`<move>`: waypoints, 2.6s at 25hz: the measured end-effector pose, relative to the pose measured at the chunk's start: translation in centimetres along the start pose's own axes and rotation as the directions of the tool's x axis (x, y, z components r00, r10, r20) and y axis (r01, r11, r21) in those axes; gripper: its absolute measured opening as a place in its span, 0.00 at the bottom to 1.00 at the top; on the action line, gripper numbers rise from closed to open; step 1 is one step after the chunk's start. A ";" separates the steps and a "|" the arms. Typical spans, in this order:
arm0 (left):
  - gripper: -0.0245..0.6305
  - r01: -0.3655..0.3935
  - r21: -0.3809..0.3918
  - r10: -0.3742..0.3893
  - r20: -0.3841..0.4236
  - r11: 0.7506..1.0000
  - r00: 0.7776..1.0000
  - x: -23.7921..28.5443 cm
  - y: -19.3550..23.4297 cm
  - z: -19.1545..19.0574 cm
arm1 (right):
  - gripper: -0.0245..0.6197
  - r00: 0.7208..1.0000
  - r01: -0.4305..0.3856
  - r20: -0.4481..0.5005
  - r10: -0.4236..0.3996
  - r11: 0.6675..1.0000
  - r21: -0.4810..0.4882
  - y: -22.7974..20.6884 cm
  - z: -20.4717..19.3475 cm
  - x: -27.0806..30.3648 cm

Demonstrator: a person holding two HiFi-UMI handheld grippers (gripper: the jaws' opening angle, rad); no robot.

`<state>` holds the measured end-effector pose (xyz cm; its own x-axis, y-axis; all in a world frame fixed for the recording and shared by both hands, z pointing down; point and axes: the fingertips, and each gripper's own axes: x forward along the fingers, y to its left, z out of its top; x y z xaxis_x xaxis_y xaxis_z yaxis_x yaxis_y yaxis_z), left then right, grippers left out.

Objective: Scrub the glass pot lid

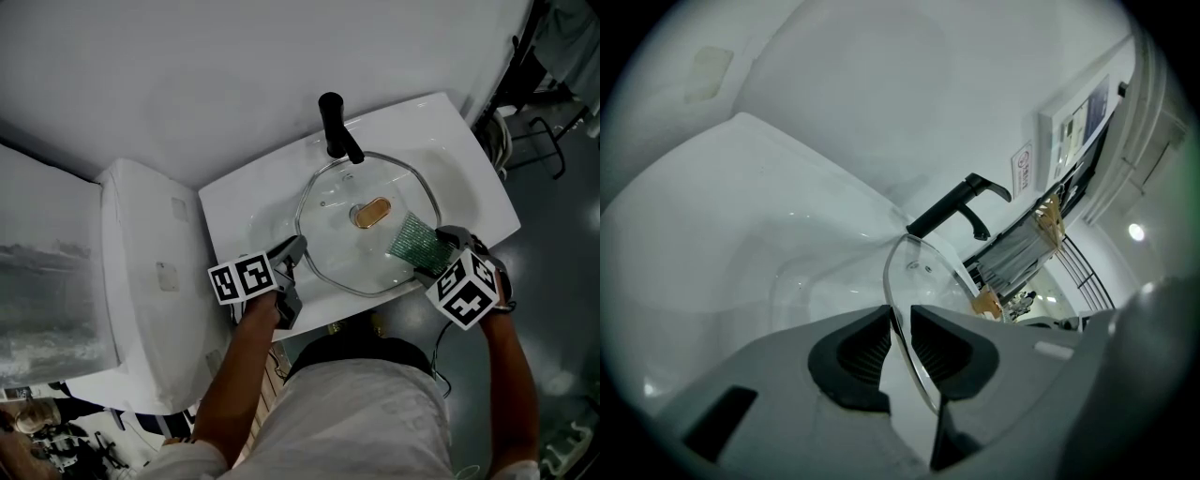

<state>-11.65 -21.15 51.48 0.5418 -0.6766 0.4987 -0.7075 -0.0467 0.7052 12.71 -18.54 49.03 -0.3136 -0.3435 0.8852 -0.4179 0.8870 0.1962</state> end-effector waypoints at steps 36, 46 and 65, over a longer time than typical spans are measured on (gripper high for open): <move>0.15 -0.036 -0.002 0.036 0.014 0.999 0.999 -0.1 0.0 0.1 | 0.56 0.992 -0.123 -0.041 0.116 0.955 -0.268 10.3 5.2 1.5; 0.15 -0.038 0.007 0.038 0.007 0.999 0.999 -0.1 0.0 0.1 | 0.56 0.992 -0.122 -0.065 0.111 0.969 -0.213 7.2 1.3 0.5; 0.14 -0.076 0.045 0.076 -0.005 0.996 0.997 -0.2 -0.1 0.1 | 0.56 0.998 -0.053 -0.027 0.057 0.991 0.120 0.7 -4.1 -2.1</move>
<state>-11.74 -21.13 51.25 0.4883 -0.6749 0.5532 -0.7662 -0.0281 0.6420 16.57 -15.94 49.08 -0.3135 -0.2843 0.9060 -0.5003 0.8604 0.0969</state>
